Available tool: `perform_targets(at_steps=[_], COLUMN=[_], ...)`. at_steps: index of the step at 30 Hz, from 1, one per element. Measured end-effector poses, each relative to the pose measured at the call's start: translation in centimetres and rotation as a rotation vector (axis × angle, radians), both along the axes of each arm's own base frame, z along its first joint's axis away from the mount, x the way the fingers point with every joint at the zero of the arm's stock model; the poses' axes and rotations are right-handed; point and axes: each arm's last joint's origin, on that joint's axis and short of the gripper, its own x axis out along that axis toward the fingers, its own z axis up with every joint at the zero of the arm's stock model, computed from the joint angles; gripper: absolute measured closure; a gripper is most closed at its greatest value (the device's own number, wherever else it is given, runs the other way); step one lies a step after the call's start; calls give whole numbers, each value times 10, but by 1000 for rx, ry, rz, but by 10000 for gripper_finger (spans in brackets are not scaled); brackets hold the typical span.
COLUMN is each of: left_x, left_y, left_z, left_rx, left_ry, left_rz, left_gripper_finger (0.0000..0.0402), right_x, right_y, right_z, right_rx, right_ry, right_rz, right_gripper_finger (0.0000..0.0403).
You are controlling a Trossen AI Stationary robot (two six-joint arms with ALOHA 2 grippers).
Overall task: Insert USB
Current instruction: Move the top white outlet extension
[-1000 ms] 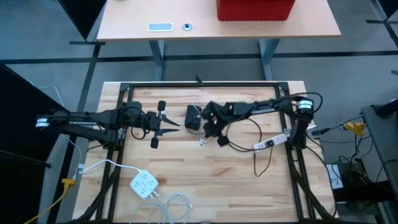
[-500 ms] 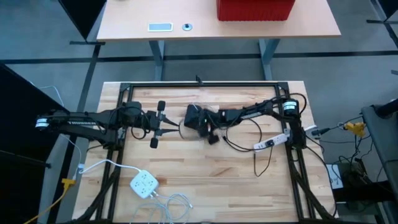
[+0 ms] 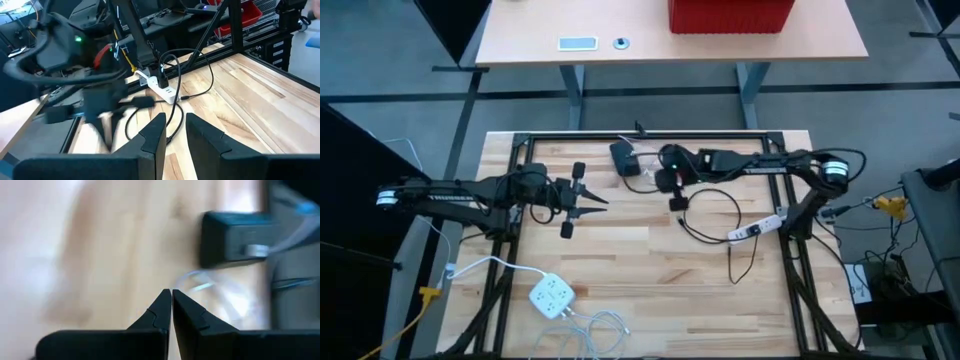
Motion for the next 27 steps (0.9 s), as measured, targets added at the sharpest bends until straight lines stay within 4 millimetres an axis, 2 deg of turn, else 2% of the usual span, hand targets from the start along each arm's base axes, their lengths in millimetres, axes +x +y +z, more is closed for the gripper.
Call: perform_targets(at_steps=[2,5,10,14,18,21,27], left_x=[0,-2,-8,-10,-6,-3,1], left_y=[0,1,4,4,5,5,5], left_z=[0,-2,-10,-16,-17,-16,-15], left_rx=[0,15,-8,-75,-76,-60,-50], left_ry=[3,30,130,192,191,167,144], left_rz=[0,27,175,195,200,198,200], left_gripper_finger=[338,338,338,338,338,338,338], right_x=[-14,-29,-51,-71,-90,-106,-140], right_y=[5,14,30,39,50,61,74], right_z=[1,5,-8,-17,-21,-26,-24], right_rx=[69,176,308,314,194,132,195], right_ry=[-3,-103,-290,-399,-515,-537,-585], right_rz=[35,102,191,150,10,-31,-64], right_gripper_finger=[403,403,403,403,403,403,403])
